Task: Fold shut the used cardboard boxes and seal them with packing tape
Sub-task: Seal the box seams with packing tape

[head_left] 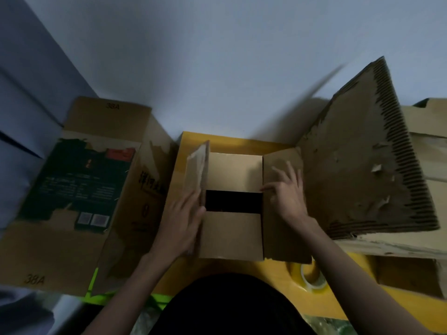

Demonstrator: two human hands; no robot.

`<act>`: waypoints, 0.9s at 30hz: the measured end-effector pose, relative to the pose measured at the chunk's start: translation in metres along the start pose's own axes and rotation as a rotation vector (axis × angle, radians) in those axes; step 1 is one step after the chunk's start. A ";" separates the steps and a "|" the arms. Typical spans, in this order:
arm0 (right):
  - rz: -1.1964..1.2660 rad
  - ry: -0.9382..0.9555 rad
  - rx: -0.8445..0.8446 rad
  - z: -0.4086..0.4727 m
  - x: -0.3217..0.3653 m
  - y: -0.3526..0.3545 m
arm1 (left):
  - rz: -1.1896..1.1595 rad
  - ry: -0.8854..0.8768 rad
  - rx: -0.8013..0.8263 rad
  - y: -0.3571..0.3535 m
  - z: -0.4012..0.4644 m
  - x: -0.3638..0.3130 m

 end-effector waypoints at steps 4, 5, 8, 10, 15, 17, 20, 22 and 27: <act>0.085 -0.233 -0.079 -0.024 -0.022 0.002 | 0.416 -0.026 0.180 -0.040 0.004 0.022; 0.165 -0.263 -0.091 -0.029 -0.025 0.003 | 0.321 0.027 0.157 -0.039 0.001 0.027; 0.436 -0.172 -0.181 -0.041 -0.014 0.014 | 0.027 0.164 0.107 -0.038 -0.005 0.048; 0.611 -0.093 -0.215 -0.049 -0.002 0.019 | -0.044 0.181 0.116 -0.039 -0.009 0.053; 0.762 -0.107 0.058 -0.075 0.019 -0.034 | -0.027 0.138 0.111 -0.043 -0.026 0.049; 0.817 -0.166 0.125 -0.082 0.019 -0.056 | -0.023 0.133 0.120 -0.049 -0.029 0.045; 0.840 -0.209 0.100 -0.078 0.017 -0.061 | -0.067 0.146 0.152 -0.057 -0.020 0.035; 0.824 -0.254 0.084 -0.069 0.010 -0.059 | -0.072 0.141 0.160 -0.056 -0.004 0.024; 0.662 -0.248 0.046 -0.034 -0.008 -0.030 | 0.014 0.091 0.178 -0.053 0.052 -0.017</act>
Point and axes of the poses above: each hand's wrist, its own z-axis towards the middle knuckle, its own y-axis out of the back of the hand, x = y × z, the point moved 8 cm from there along z, towards the middle knuckle, and after that the axes turned 7 degrees about x, right-handed, at the moved point
